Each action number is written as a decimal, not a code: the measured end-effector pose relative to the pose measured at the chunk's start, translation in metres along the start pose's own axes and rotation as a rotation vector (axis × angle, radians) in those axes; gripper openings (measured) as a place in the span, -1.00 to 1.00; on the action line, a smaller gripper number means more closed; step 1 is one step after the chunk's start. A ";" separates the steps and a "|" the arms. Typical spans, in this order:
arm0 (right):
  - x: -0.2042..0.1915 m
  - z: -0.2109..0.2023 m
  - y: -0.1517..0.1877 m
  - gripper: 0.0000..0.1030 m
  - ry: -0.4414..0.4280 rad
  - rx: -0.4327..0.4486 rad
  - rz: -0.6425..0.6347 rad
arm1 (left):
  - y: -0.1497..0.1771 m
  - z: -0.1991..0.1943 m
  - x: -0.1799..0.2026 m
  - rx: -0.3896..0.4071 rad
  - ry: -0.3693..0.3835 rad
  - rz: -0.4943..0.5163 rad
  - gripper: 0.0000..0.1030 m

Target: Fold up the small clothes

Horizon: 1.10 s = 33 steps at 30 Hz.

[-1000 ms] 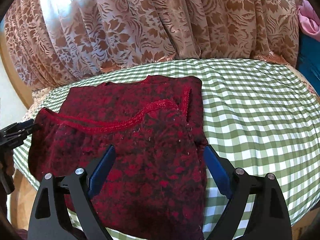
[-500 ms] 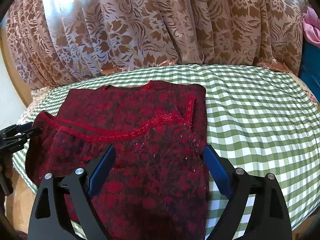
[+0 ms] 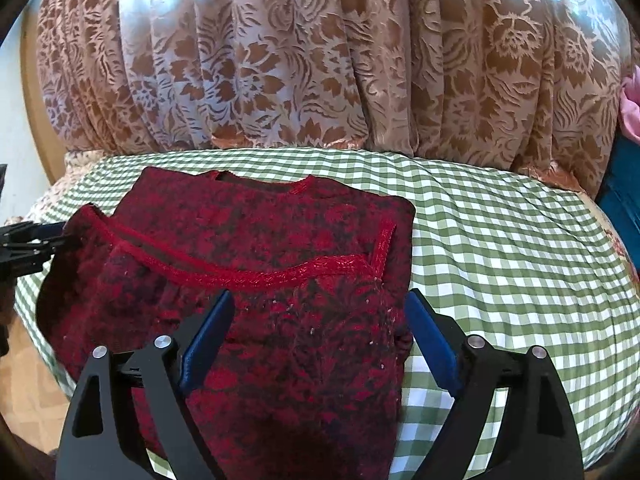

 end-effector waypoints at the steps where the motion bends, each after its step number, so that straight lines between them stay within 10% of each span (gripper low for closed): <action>1: 0.000 0.002 0.001 0.58 -0.002 -0.004 0.004 | 0.000 0.001 0.000 0.002 0.013 -0.012 0.03; 6: -0.001 0.015 0.003 0.44 0.005 -0.021 -0.012 | 0.001 0.008 0.004 -0.013 0.092 -0.044 -0.42; 10: 0.003 0.025 0.005 -0.35 0.007 -0.055 -0.010 | 0.001 0.005 0.008 0.004 0.102 -0.037 -0.70; 14: 0.008 0.019 0.011 -0.58 0.006 -0.068 0.003 | 0.001 -0.014 0.002 0.063 0.128 -0.094 -0.74; 25: 0.016 -0.041 -0.028 -0.62 -0.113 0.027 0.119 | -0.012 -0.088 0.000 0.232 0.203 -0.161 -0.73; 33: 0.019 -0.028 -0.097 -0.62 -0.096 0.130 0.125 | -0.076 -0.081 -0.013 0.312 0.089 -0.081 -0.73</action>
Point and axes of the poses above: each gripper's, at about its wrist camera, not at the fingertips, and z roughly the way its jaws point, x to its right, y to its underside, the point moved 9 cm from there along z, roughly the way its jaws point, and after that the axes turned 7 degrees about y, right-handed, at the moved point
